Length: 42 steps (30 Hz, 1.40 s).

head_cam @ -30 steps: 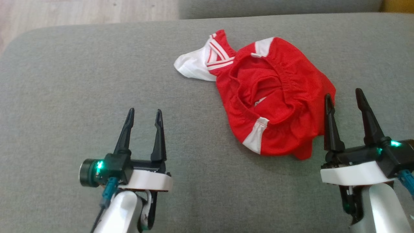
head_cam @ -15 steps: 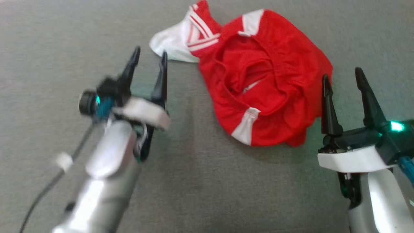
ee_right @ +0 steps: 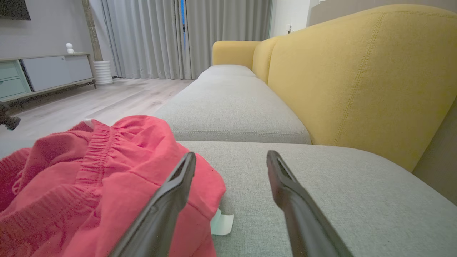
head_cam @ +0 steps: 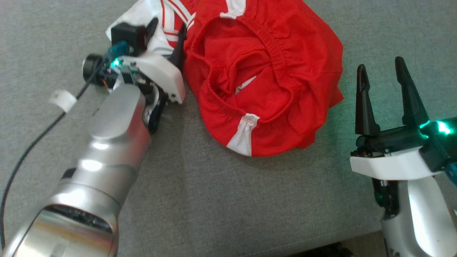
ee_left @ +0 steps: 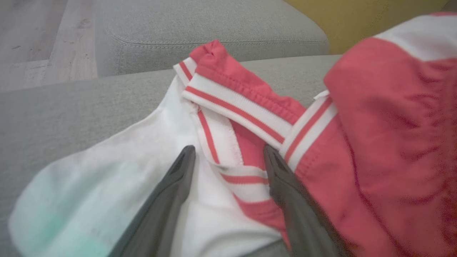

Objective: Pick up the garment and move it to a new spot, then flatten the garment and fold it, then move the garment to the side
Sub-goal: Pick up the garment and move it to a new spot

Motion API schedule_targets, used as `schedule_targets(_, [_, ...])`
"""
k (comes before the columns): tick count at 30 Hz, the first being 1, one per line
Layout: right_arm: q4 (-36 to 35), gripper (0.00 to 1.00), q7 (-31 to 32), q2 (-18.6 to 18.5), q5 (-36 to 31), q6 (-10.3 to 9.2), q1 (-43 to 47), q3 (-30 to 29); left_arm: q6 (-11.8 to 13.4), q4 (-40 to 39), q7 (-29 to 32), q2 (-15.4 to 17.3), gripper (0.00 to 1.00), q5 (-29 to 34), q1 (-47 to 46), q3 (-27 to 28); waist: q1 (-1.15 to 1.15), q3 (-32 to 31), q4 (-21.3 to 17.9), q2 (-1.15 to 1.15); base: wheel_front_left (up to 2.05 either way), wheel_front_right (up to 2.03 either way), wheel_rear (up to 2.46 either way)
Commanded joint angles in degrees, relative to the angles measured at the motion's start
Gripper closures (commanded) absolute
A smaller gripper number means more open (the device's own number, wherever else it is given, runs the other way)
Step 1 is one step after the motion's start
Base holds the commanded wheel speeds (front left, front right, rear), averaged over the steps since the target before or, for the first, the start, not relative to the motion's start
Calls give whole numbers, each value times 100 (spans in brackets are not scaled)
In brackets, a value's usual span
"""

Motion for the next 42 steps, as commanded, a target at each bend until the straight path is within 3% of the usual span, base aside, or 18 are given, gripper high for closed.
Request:
schedule_targets(1, [-185,0,10,-15,41,-5,-68,103,-74,57,15,89,100,-130,0,-38,0,57,-40,0,0,0,0])
schedule_targets(8, [-164,0,10,-15,147,-5,-60,125,-132,-155,-631,89,100,-531,-175,-272,0,-164,95,0,0,0,0])
schedule_targets(14, [-119,0,10,-15,65,-5,105,108,-137,-1059,-1069,207,100,-756,-564,-436,0,-667,435,0,0,0,0])
schedule_targets(20, [-131,0,10,-15,17,-5,292,78,-114,-2272,-1131,787,100,-654,-1029,-26,0,-1043,869,0,0,0,0])
schedule_targets(30, [-191,0,10,-15,-92,-5,434,130,465,-3236,-1049,2127,100,-207,-1455,674,0,-1265,1580,0,0,0,0])
schedule_targets(36, [-177,0,10,-15,-202,-5,486,95,891,-3542,-1035,2892,100,-232,-940,1195,0,-1286,2002,0,0,0,0])
schedule_targets(42, [-178,0,10,-15,-322,-5,484,120,1062,-3520,-1046,3234,100,-520,100,1544,0,-1231,2327,0,0,0,0])
